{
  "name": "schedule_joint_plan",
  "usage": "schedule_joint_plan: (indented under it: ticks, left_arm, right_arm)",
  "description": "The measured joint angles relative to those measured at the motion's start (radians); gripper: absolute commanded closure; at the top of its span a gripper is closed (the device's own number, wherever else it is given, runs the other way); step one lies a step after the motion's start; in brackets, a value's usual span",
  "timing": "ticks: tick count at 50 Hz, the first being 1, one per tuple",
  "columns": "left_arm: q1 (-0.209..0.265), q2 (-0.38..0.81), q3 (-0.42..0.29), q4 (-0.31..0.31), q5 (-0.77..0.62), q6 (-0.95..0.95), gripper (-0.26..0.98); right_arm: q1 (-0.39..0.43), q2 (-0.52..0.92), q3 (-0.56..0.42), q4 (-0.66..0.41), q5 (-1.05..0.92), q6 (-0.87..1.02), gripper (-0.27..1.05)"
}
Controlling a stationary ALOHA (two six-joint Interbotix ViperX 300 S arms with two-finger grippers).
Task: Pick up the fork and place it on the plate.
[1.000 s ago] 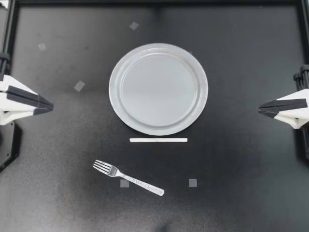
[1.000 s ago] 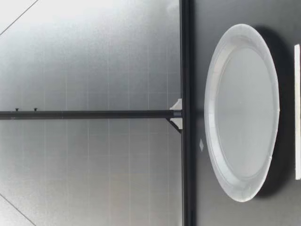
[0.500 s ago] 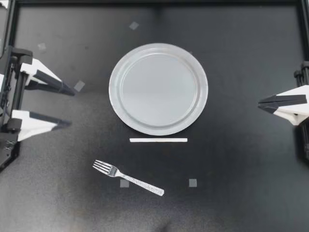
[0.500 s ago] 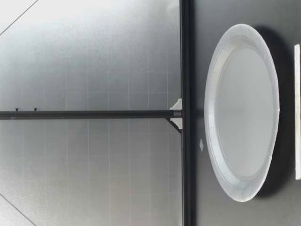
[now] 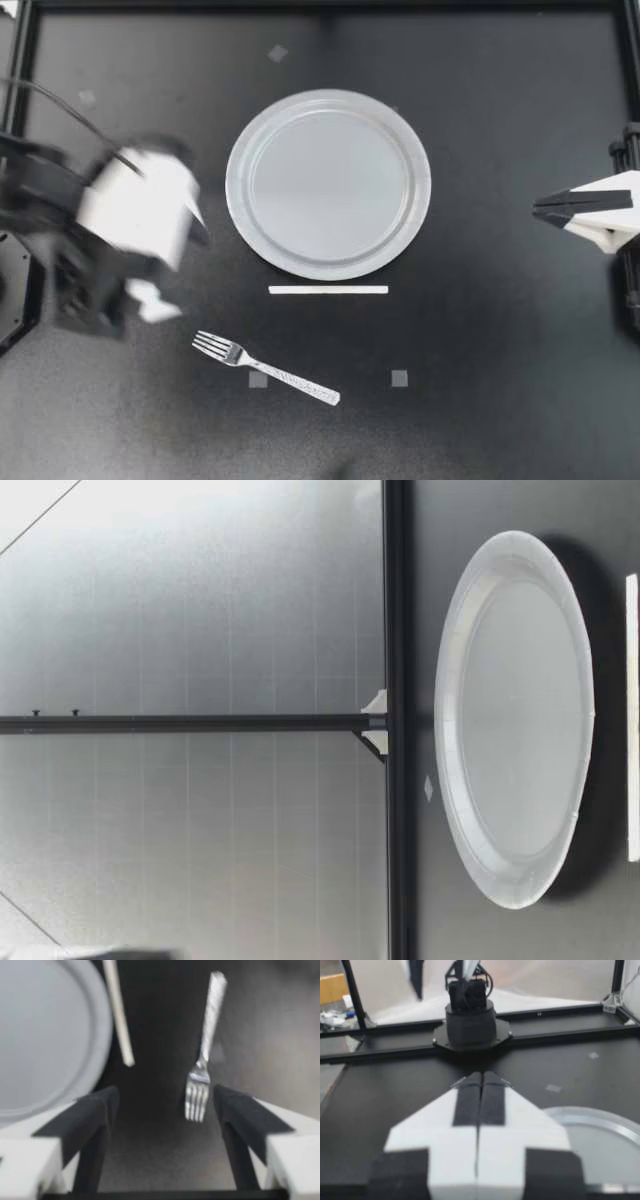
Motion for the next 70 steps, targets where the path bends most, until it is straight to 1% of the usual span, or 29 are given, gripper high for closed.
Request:
schedule_joint_plan:
  ticks: [5, 9, 15, 17, 26, 34, 41, 50, 59, 63, 70]
  left_arm:
    - [-0.034, 0.135, 0.003, -0.005, 0.005, 0.018, 0.11]
    - [-0.052, 0.224, 0.018, -0.009, -0.029, 0.020, 0.11]
    - [-0.080, 0.331, 0.046, -0.018, -0.149, 0.043, 0.11]
    - [-0.084, 0.348, 0.052, -0.025, -0.192, 0.057, 0.11]
    - [-0.094, 0.383, 0.097, -0.089, -0.367, 0.104, 0.11]
    - [-0.095, 0.399, 0.149, -0.126, -0.431, 0.104, 0.11]
    - [-0.097, 0.407, 0.170, -0.149, -0.472, 0.104, 0.11]
    - [-0.117, 0.448, 0.179, -0.161, -0.526, 0.103, 0.11]
    - [-0.118, 0.466, 0.195, -0.164, -0.548, 0.104, 0.12]
    - [-0.118, 0.468, 0.199, -0.164, -0.561, 0.104, 0.15]
    - [-0.118, 0.468, 0.207, -0.166, -0.578, 0.103, 0.25]
  right_arm:
    - [-0.003, 0.000, 0.009, 0.002, 0.000, 0.000, 0.91]
    - [-0.003, 0.002, 0.018, 0.003, 0.002, 0.005, 0.91]
    - [-0.003, 0.000, 0.026, 0.003, 0.000, 0.005, 0.91]
    - [-0.003, 0.000, 0.028, 0.003, 0.000, 0.005, 0.91]
    - [-0.003, -0.002, 0.041, 0.003, 0.000, 0.015, 0.91]
    - [-0.003, -0.005, 0.048, 0.003, 0.002, 0.025, 0.91]
    - [-0.003, -0.005, 0.048, 0.003, 0.002, 0.025, 0.91]
    - [-0.003, -0.005, 0.048, 0.003, 0.000, 0.026, 0.91]
    - [-0.003, -0.005, 0.048, 0.003, 0.000, 0.029, 0.91]
    - [-0.005, -0.005, 0.048, 0.003, 0.000, 0.028, 0.91]
    - [-0.003, -0.005, 0.049, 0.003, 0.000, 0.028, 0.91]
